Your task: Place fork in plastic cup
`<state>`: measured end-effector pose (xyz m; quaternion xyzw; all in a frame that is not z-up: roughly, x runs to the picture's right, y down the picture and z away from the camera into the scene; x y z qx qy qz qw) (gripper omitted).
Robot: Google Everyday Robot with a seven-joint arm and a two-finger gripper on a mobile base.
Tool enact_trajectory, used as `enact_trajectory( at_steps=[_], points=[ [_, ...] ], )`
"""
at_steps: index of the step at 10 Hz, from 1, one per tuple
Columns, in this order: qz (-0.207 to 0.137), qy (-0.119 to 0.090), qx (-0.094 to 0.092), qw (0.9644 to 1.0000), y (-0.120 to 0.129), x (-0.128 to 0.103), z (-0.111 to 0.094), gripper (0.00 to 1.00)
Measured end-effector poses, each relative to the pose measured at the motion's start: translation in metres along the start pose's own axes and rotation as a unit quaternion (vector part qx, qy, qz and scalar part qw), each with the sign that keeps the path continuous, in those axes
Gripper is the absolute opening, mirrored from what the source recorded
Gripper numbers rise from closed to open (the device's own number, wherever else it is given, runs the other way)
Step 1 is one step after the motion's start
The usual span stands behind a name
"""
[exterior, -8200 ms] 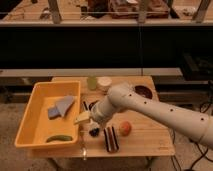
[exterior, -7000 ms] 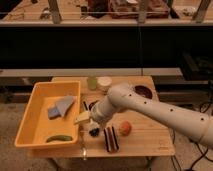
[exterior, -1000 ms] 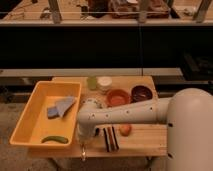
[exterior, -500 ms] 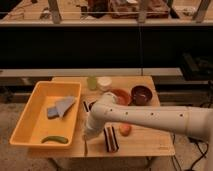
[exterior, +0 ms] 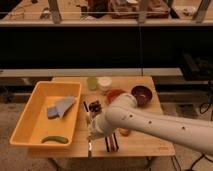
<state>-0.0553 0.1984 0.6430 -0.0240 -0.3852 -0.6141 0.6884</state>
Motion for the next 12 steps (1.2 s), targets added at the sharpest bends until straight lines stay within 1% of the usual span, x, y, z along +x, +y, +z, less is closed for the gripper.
enact_trajectory(
  at_steps=[1, 2, 3, 4, 5, 6, 8, 9, 10, 11, 12],
  points=[
    [0.006, 0.016, 0.012, 0.9998, 0.007, 0.0, -0.017, 0.0],
    [0.011, 0.025, 0.021, 0.9994, 0.011, 0.003, -0.028, 0.0],
    [0.018, 0.04, 0.036, 0.9984, 0.015, 0.014, -0.044, 0.0],
    [0.024, 0.05, 0.046, 0.9974, 0.017, 0.029, -0.055, 0.0],
    [0.028, 0.057, 0.052, 0.9967, 0.018, 0.044, -0.062, 0.0],
    [0.034, 0.064, 0.055, 0.9958, 0.017, 0.07, -0.072, 0.0],
    [0.045, 0.07, 0.059, 0.9948, 0.018, 0.114, -0.083, 0.0],
    [0.048, 0.073, 0.067, 0.9939, 0.017, 0.143, -0.088, 0.0],
    [0.055, 0.074, 0.082, 0.9924, 0.019, 0.167, -0.092, 0.0],
    [0.06, 0.074, 0.092, 0.9912, 0.02, 0.185, -0.094, 0.0],
    [0.064, 0.073, 0.1, 0.9903, 0.022, 0.196, -0.095, 0.0]
  ],
)
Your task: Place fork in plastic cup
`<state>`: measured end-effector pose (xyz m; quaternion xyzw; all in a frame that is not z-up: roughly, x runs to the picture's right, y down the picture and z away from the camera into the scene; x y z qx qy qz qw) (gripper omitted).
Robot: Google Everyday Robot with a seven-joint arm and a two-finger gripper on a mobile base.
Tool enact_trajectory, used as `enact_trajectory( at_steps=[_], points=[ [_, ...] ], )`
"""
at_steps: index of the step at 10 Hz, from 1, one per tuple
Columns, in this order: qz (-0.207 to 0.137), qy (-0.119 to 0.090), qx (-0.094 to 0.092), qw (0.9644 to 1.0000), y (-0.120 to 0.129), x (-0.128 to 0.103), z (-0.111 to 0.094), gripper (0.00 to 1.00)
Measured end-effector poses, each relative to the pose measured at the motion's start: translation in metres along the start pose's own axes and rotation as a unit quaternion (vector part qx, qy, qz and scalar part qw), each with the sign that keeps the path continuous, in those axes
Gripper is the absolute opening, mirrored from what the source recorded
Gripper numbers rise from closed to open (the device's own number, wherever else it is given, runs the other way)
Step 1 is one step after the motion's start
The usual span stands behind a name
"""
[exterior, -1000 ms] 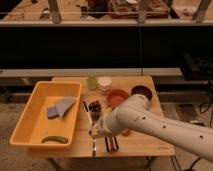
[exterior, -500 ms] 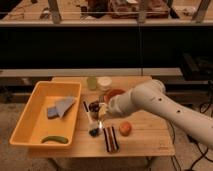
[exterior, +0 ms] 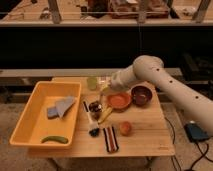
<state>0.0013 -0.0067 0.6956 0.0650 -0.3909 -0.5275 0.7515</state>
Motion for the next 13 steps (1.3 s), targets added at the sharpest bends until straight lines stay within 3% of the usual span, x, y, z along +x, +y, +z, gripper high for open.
enact_trajectory(
  at_steps=[5, 7, 10, 13],
  points=[
    [0.002, -0.001, 0.004, 1.0, 0.001, 0.008, 0.0, 0.0],
    [-0.014, -0.009, 0.012, 0.9998, -0.002, 0.017, 0.004, 0.0],
    [-0.042, -0.023, 0.025, 0.9986, -0.021, 0.046, 0.036, 0.0],
    [-0.06, -0.045, 0.028, 0.9968, -0.041, 0.075, 0.083, 0.0]
  ],
)
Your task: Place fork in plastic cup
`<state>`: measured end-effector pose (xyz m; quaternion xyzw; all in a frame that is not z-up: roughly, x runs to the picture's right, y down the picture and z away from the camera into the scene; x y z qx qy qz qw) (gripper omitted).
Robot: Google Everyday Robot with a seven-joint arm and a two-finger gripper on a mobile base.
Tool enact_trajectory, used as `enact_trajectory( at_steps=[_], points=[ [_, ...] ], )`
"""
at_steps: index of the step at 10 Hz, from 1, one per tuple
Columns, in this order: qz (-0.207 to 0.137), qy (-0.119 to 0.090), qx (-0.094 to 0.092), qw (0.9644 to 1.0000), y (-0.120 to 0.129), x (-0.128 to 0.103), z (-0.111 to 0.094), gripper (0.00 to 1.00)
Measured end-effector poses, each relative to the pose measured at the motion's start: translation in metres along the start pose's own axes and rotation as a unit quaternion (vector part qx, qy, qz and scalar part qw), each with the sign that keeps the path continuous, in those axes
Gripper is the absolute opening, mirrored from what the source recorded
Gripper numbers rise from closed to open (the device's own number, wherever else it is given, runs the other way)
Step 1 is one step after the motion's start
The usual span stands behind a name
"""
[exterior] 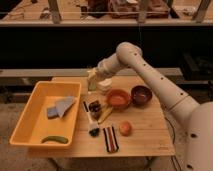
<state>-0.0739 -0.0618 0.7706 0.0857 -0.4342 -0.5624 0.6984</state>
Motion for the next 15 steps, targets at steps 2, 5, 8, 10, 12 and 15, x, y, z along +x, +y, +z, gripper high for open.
enact_trajectory(
  at_steps=[2, 5, 8, 10, 12, 15],
  points=[
    [0.004, -0.012, -0.006, 0.9999, 0.013, 0.005, 0.021, 0.0],
    [0.018, -0.024, -0.014, 0.9994, 0.032, 0.006, 0.033, 0.0],
    [0.013, -0.03, -0.002, 0.9995, 0.041, 0.007, 0.037, 0.0],
    [0.009, -0.035, 0.001, 0.9993, 0.05, 0.01, 0.044, 0.0],
    [-0.001, -0.042, -0.002, 0.9991, 0.059, 0.015, 0.054, 0.0],
    [-0.01, -0.058, -0.011, 0.9982, 0.065, 0.027, 0.066, 0.0]
  ],
)
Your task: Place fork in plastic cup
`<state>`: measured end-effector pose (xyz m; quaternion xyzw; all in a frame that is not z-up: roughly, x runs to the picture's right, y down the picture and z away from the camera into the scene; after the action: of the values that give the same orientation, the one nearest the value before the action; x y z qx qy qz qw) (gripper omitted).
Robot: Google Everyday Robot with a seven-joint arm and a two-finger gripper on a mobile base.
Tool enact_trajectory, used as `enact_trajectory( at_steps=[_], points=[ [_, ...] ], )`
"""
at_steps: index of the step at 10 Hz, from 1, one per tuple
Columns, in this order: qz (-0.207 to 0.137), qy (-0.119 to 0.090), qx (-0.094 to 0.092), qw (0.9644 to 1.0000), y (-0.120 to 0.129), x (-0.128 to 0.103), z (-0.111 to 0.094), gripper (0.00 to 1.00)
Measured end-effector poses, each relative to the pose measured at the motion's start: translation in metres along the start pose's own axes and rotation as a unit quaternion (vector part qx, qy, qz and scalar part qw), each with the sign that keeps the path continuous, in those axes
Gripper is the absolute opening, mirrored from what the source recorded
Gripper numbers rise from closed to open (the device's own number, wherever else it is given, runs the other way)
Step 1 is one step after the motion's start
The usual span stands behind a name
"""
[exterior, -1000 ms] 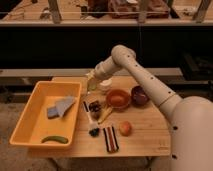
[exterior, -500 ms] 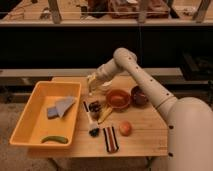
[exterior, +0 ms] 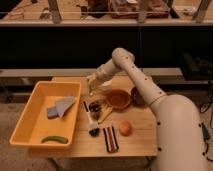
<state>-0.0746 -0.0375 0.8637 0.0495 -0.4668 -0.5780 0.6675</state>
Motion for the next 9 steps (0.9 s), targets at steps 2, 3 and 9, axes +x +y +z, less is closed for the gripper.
enact_trajectory(
  at_steps=[2, 3, 9],
  points=[
    [0.003, -0.011, -0.005, 0.9999, 0.004, 0.004, 0.009, 0.0],
    [0.009, -0.015, -0.011, 0.9998, 0.009, 0.006, 0.015, 0.0],
    [0.1, -0.004, -0.044, 0.994, 0.018, 0.006, 0.025, 0.0]
  ],
)
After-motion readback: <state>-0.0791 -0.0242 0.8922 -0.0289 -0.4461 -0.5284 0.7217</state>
